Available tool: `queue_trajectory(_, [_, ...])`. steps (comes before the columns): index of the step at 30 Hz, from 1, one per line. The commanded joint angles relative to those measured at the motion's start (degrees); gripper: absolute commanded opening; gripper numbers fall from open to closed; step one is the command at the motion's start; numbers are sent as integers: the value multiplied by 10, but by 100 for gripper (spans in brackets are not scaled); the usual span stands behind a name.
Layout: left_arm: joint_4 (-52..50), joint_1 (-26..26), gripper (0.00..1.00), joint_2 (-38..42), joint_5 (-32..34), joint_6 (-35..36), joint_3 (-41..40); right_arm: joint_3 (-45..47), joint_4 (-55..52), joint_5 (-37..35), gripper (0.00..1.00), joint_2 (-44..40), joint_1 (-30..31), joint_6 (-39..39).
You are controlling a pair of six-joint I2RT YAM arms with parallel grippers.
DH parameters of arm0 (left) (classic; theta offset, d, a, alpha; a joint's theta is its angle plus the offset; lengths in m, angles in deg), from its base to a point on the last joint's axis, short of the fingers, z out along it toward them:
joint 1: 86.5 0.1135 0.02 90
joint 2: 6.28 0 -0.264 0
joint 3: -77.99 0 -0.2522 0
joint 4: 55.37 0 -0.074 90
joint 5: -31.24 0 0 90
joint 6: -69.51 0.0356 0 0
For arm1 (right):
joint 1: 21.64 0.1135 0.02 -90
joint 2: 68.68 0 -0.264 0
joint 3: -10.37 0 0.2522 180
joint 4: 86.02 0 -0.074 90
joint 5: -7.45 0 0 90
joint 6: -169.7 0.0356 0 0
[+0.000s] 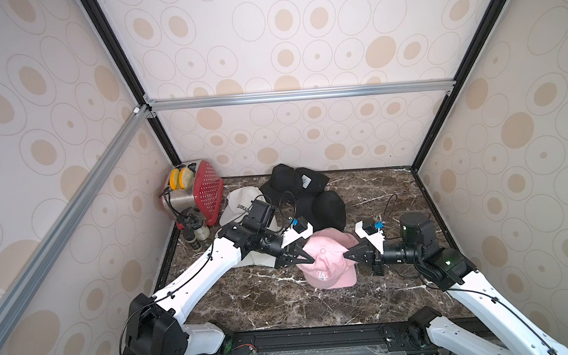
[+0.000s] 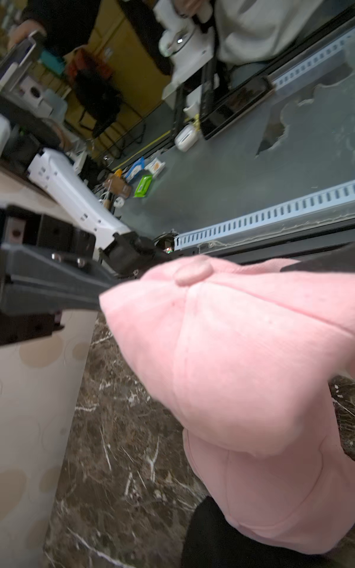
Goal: Stack the baseball caps by color
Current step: Place the baseball cap on the baseball cap.
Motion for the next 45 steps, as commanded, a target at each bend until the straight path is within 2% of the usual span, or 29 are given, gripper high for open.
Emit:
queue_trajectory(1, [190, -10, 0, 1, 42, -187, -8, 3, -28, -20, 0, 18, -22, 35])
queue_trajectory(4, [249, -21, 0, -1, 117, -250, -25, -7, -48, -29, 0, 34, -24, 43])
queue_trajectory(6, [303, -21, 0, -8, 164, -319, -45, -18, -72, -94, 0, 37, -26, 64])
queue_trajectory(7, [312, -21, 0, -15, 176, -358, -45, -25, -86, -114, 0, 38, -29, 72])
queue_trajectory(10, [335, -22, 0, -43, 180, -474, -37, -47, -133, -101, 0, 48, -39, 80])
queue_trajectory(12, [352, -34, 0, -54, 178, -519, -44, -56, -157, -126, 0, 54, -40, 87])
queue_trajectory(15, [349, -59, 0, -53, 195, -532, -61, -61, -164, -157, 0, 59, -60, 97])
queue_trajectory(18, [336, -63, 0, -39, 198, -543, -77, -63, -163, -125, 0, 63, -90, 92])
queue_trajectory(22, [229, -63, 0, -5, 221, -496, -58, -83, -184, -98, 0, 67, -108, 80])
queue_trajectory(25, [231, -63, 0, 20, 218, -508, -58, -86, -169, -34, 0, 60, -108, 88])
queue_trajectory(27, [235, -64, 0, 23, 200, -520, -56, -96, -176, -23, 0, 56, -107, 92])
queue_trajectory(30, [245, -72, 0, 13, 166, -546, -56, -125, -230, -72, 0, 56, -108, 79])
queue_trajectory(34, [243, -104, 0, -2, 152, -546, -58, -154, -298, -150, 0, 66, -109, 77])
queue_trajectory(38, [227, -129, 0, -23, 149, -539, -45, -161, -322, -155, 0, 71, -109, 68])
queue_trajectory(41, [227, -130, 0, -17, 168, -545, -54, -144, -316, -166, 0, 66, -109, 73])
queue_trajectory(45, [227, -130, 0, -36, 217, -554, -60, -119, -290, -244, 0, 86, -109, 86])
